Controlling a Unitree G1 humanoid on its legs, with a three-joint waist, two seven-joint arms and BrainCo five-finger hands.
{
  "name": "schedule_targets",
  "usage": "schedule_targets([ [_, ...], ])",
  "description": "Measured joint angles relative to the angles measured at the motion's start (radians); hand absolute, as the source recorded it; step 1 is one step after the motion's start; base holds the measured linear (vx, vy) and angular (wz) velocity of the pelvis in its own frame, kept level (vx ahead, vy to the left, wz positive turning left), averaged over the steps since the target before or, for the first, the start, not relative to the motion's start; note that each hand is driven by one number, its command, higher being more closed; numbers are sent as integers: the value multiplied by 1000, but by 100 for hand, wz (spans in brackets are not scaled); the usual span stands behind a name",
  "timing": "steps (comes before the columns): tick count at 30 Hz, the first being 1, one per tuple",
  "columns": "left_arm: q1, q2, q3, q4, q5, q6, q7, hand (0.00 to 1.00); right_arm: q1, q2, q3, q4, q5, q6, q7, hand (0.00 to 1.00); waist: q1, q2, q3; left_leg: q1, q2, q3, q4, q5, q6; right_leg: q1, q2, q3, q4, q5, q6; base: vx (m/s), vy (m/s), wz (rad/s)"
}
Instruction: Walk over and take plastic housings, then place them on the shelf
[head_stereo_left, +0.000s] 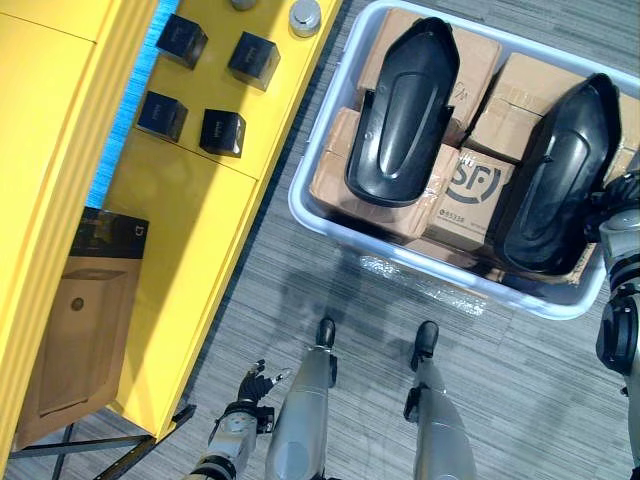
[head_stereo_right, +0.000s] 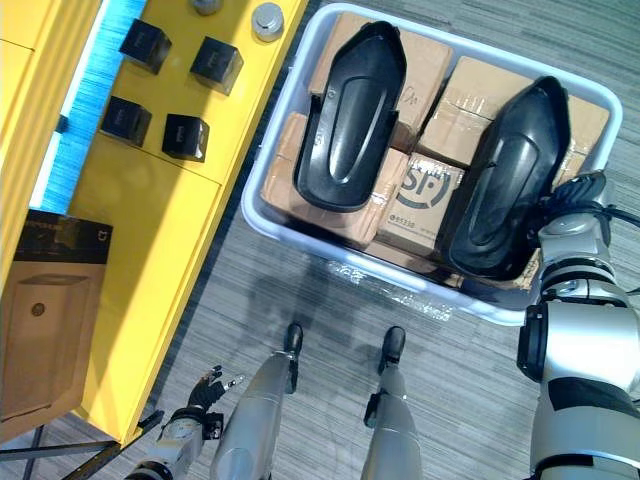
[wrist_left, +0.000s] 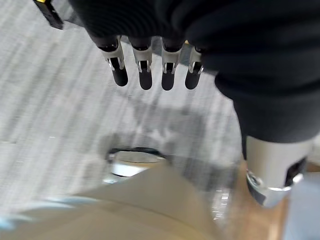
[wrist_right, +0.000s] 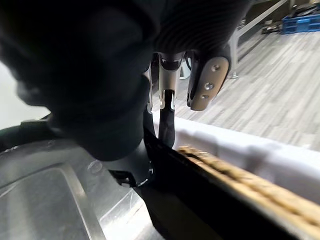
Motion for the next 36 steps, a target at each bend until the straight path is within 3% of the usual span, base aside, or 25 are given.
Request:
schedule_targets([
  [5, 77, -56, 1, -264, -20, -22, 23, 0, 149, 65, 12, -288, -9, 6, -61, 100, -38, 0, 0, 46, -1, -1, -27, 4, 2, 36, -2, -12, -1, -10, -10, -2, -10, 3],
  [7, 143, -60, 20, -475, -18, -32, 42, 0, 247, 105, 11, -495, -68, 5, -95, 100, -58, -2, 0, 94, 2, 0, -66, 18, -4, 70, -1, -13, -5, -13, -14, 15, -36, 4],
  [8, 143, -60, 20, -475, -18, -32, 42, 0, 247, 105, 11, -495, -68, 5, -95, 100, -58, -2, 0, 94, 2, 0, -66, 18, -4, 70, -1, -13, -5, -13, -14, 21, -31, 7],
  [9, 175, -62, 63, -608, -15, -40, 63, 0, 324, 133, 4, -639, -127, 5, -120, 100, -69, -4, -2, 142, 4, -1, -99, 30, -8, 109, 2, -16, -18, -14, -16, 22, -37, 5],
  [11, 194, -63, 104, -710, 4, -41, 91, 0, 403, 169, -8, -771, -169, 5, -146, 100, -74, -11, -25, 175, 6, 0, -135, 39, -9, 130, 3, -17, -23, -19, -21, 30, -33, 6],
  [16, 239, -57, 116, -904, 161, -36, 156, 0, 609, 335, -40, -991, -246, 3, -173, 100, -88, -81, -117, 262, 8, 1, -224, 58, -11, 194, 5, -23, -59, -30, -24, 70, -25, 5],
  [19, 243, -54, 92, -970, 211, -29, 161, 0, 676, 391, -39, -1050, -286, 2, -174, 100, -92, -105, -170, 299, 7, 4, -249, 67, -23, 230, 3, -23, -81, -30, -24, 94, 4, 1],
  [23, 244, -51, 27, -1039, 216, -29, 152, 0, 703, 442, -38, -1127, -296, 1, -174, 100, -93, -111, -224, 343, 7, 2, -292, 85, -34, 258, 1, -26, -89, -31, -25, 67, -8, 4],
  [29, 193, -74, -124, -1020, 62, -28, 109, 0, 705, 540, 12, -1247, -323, -8, -176, 100, -93, -121, -293, 400, 8, -2, -380, 126, -40, 282, -1, -40, -90, -45, -30, 7, -20, 7],
  [36, 128, -100, -171, -896, 23, 4, 110, 0, 716, 658, 82, -1369, -331, -20, -211, 100, -96, -145, -351, 457, 10, 1, -468, 164, -34, 300, -3, -43, -91, -48, -29, -19, -12, 1],
])
